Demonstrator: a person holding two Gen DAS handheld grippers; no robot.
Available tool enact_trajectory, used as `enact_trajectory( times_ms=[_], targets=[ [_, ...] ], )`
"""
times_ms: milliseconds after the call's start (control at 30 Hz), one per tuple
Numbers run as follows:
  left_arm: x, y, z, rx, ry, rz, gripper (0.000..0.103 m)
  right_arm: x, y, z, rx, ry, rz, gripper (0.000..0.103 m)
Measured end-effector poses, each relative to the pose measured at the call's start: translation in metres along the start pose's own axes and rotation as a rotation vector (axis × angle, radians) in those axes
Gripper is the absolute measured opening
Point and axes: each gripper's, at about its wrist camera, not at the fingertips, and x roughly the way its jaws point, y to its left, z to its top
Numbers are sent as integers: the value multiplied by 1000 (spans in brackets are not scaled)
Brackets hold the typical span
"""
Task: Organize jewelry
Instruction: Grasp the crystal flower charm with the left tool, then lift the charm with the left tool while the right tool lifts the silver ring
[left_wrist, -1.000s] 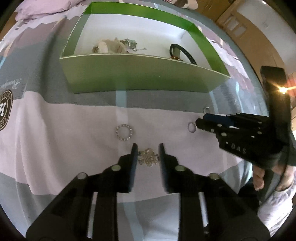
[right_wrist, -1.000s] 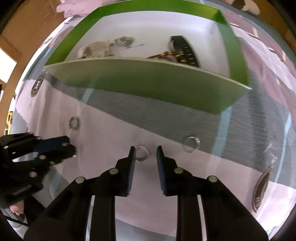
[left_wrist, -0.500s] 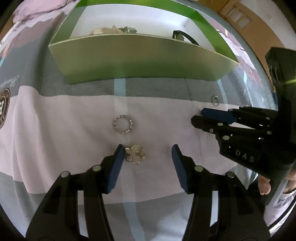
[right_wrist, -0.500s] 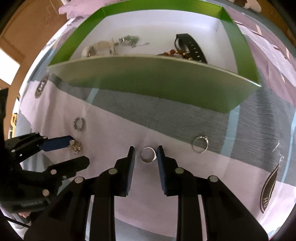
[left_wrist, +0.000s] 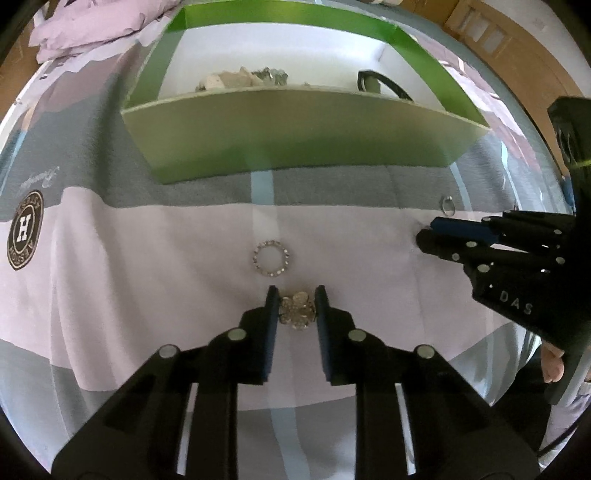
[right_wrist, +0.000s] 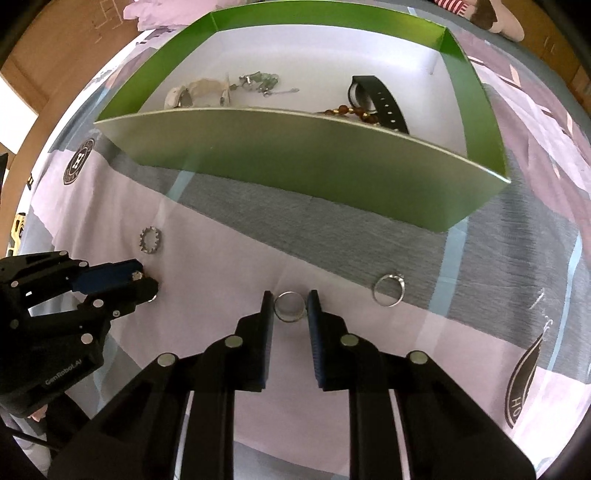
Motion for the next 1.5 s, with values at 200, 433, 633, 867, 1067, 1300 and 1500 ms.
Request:
enact_trajectory(
  times_ms=[200,433,633,867,1067,1300,1500],
  targets=[
    [-3,8,0,-22,11,1,19,-7,-15,-4,18,0,-12,19],
    [3,3,-3,0,25,20,27,-1,-11,-4,14,11,-22,29],
    [3,1,-3,2,20,25,23,4,-7,-3,5,1,-38,29],
    [-3,3,-1,1,-6,35,19,-1,-4,-5,1,-3,-10,17],
    [-22,7,2,-16,-78,32,19,-7,-6,-4,9,-16,-7,17],
    [-56,17,8,-77,-233,-53,19,-41,-23,-3,34,-134,22,18],
    [-60,17,12,-94,-259,-36,19,-71,-35,-1,50,-236,41,18]
  ],
)
